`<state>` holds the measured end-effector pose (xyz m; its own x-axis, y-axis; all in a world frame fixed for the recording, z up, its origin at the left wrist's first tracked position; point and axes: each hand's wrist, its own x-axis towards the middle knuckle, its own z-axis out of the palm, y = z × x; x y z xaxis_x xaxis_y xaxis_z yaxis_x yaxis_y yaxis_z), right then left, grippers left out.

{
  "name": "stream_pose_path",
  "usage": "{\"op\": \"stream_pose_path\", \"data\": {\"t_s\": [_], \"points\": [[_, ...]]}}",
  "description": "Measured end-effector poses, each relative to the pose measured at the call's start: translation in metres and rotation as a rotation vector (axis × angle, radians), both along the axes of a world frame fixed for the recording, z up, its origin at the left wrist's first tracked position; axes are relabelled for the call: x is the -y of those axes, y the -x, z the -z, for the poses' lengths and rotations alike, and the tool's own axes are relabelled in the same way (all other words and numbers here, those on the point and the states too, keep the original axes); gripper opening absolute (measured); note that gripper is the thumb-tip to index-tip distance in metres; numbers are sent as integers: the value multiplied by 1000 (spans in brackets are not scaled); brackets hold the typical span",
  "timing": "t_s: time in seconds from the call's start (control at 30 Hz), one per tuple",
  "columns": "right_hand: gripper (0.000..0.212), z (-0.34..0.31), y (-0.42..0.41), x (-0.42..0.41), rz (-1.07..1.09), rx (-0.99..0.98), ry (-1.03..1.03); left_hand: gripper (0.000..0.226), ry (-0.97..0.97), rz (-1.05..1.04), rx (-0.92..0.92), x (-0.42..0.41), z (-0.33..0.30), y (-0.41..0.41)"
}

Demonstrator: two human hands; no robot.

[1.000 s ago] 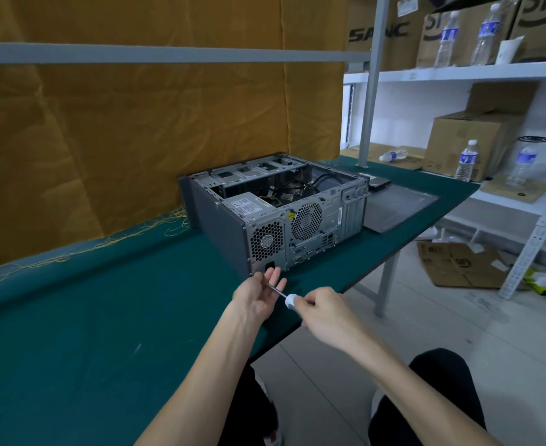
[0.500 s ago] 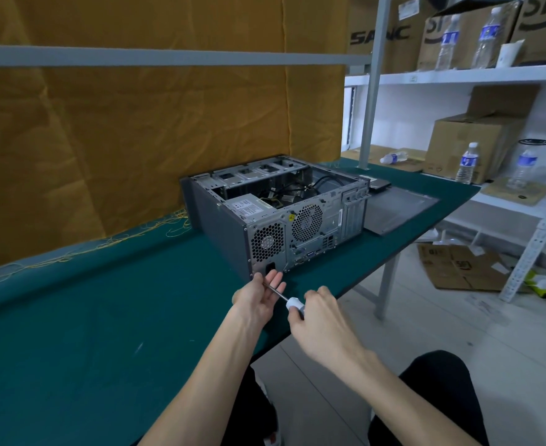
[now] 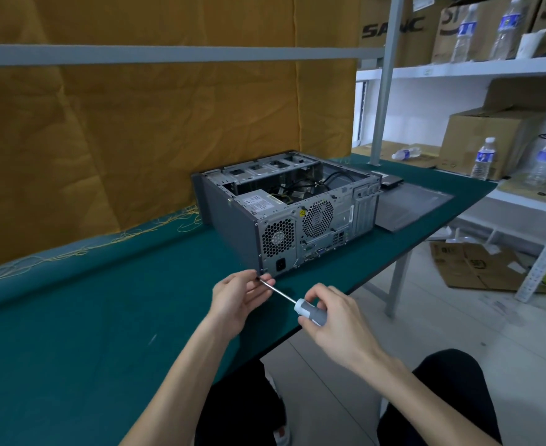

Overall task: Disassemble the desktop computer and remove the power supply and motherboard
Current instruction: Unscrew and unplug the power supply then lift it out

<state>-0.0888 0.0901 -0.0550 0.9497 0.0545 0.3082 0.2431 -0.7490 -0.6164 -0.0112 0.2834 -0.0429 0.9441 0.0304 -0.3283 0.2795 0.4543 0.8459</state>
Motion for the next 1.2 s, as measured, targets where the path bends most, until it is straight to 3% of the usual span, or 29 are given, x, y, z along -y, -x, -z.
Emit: {"op": "stream_pose_path", "data": {"t_s": [0.17,0.23,0.3,0.37,0.67,0.87,0.97,1.2], "points": [[21,10,-4,0,-22,-15,-65,10,-159,-16,129,-40,7,5],[21,16,-4,3,3,-57,-138,3,-528,-113,201,-48,14,4],[21,21,-5,5,35,-90,-198,9,-923,-177,272,-47,19,2],[20,24,-8,6,52,-109,-226,11,-1073,-160,278,-42,23,3],[19,35,-20,17,146,-183,-373,9,-1125,-37,150,-41,15,-5],[19,39,-26,25,205,-205,-406,13,-1079,-190,347,-24,13,11],[18,37,-31,25,231,-231,-457,19,-916,32,391,18,16,11],[20,37,-35,26,276,-271,-452,36,-1308,148,656,67,32,-2]]}}
